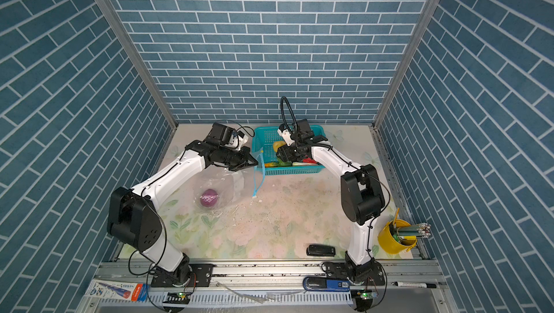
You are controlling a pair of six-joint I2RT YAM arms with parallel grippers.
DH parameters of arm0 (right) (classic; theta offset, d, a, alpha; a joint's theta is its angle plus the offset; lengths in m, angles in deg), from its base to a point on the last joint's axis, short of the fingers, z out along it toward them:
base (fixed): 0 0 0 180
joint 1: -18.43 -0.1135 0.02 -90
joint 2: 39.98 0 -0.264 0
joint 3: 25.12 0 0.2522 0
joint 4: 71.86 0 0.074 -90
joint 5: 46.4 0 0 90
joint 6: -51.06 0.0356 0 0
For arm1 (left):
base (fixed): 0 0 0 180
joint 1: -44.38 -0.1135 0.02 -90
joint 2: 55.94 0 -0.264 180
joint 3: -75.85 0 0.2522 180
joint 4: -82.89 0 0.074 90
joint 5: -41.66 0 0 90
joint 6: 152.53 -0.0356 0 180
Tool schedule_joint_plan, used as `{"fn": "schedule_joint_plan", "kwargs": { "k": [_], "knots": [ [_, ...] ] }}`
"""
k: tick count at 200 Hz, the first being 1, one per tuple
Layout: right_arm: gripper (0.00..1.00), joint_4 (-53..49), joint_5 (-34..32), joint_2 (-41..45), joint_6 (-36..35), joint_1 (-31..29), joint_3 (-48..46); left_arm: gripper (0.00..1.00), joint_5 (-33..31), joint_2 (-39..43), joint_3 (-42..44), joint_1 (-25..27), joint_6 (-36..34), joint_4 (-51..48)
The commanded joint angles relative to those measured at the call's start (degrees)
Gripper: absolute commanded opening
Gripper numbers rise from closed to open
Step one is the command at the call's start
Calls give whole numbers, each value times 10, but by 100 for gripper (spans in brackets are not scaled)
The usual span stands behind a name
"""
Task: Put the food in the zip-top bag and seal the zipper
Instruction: 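Close the right gripper on the yellow potato and lift it, then carry the yellow potato with the right gripper over the bag opening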
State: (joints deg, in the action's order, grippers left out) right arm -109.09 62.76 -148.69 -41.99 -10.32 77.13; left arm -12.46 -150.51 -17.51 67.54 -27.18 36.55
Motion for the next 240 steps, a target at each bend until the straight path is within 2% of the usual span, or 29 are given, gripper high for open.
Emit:
{"fn": "schedule_joint_plan", "kwargs": {
  "k": [1,75,158,240],
  "knots": [
    [54,-8,61,42,-26,2,-24,0,6,-5,-19,-2,-5,6],
    [52,-61,144,110,-20,-15,-79,0,12,-7,-27,-1,-5,2],
    [51,-113,159,108,-19,-64,-64,0,11,6,-28,1,-5,-7],
    [50,-162,161,69,-28,-77,-7,0,13,24,-17,7,-5,-7]
  ]
}}
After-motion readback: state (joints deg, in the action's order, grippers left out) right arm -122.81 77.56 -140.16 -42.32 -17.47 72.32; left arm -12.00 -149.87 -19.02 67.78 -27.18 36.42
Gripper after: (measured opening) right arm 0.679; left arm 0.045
